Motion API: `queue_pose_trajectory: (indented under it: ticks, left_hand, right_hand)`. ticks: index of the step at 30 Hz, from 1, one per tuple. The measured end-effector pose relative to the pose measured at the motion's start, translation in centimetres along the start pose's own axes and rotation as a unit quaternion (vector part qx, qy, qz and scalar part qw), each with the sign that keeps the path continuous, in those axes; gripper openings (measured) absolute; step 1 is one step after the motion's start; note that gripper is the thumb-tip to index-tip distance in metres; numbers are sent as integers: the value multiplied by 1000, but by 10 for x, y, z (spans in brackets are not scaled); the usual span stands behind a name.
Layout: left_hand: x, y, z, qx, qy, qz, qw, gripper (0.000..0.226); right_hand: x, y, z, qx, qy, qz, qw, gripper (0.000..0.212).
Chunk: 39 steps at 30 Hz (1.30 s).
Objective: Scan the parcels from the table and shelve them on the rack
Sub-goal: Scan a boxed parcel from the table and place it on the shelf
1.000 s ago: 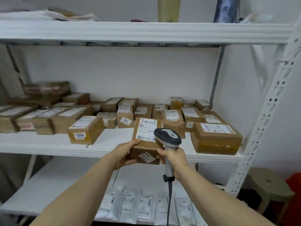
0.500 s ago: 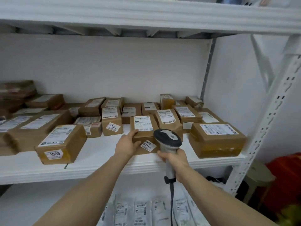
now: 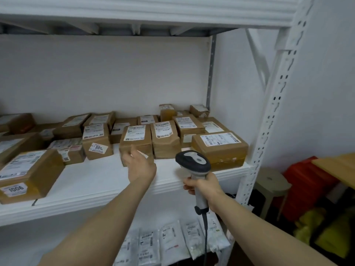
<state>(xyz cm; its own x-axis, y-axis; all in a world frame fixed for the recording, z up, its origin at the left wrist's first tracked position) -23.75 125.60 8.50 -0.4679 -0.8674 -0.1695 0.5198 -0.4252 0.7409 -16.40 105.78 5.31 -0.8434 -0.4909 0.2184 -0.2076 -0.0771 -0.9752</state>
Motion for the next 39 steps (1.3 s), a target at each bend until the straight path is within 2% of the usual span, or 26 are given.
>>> queue_pose_trajectory:
  ticks: [3,6,11,15,22,29,34,39]
  left_hand:
    - [44,37,-26,-48,-4,-97,994,64]
    - [99,82,-64,-60,-39,-178,981,55]
    - [209,168,-141,-51,-122,-297,946,60]
    - [302,231,-203,-39,-197,-357,912,63]
    - [448,324,-305,-19,-327,-418,847,68]
    - [545,406,-403,-29,-399,-472,785,70]
    - [576,468,-498,-27,-440,-481,758,68]
    - [580,551,-630,-32,-464,-480,744,68]
  right_hand:
    - [21,4,43,21,5,5,1000,16]
    - [51,9,106,19,27,6,999,23]
    - [115,14,252,18,114,8,993,18]
    - [169,20,376,47,209,7,977,16]
    - [264,46,566,49,364,-16,930,15]
    - [316,58,690,8,467,-22,884,19]
    - [298,53,769,-16,484,-11,875,14]
    - [214,34,878,-47,493,14,869,21]
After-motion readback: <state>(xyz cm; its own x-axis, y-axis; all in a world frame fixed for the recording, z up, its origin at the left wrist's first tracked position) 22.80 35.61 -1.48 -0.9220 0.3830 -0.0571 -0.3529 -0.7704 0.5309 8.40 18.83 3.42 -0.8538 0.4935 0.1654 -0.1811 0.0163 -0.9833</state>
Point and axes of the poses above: each hand's wrist, its own x-axis away from the middle knuckle, its own z-axis out of the back of the hand, y = z × x, the point moved 5 cm from there along -x, towards the middle knuckle, and after that the axes turned 2 degrees about -x, right-handed, at the moved point
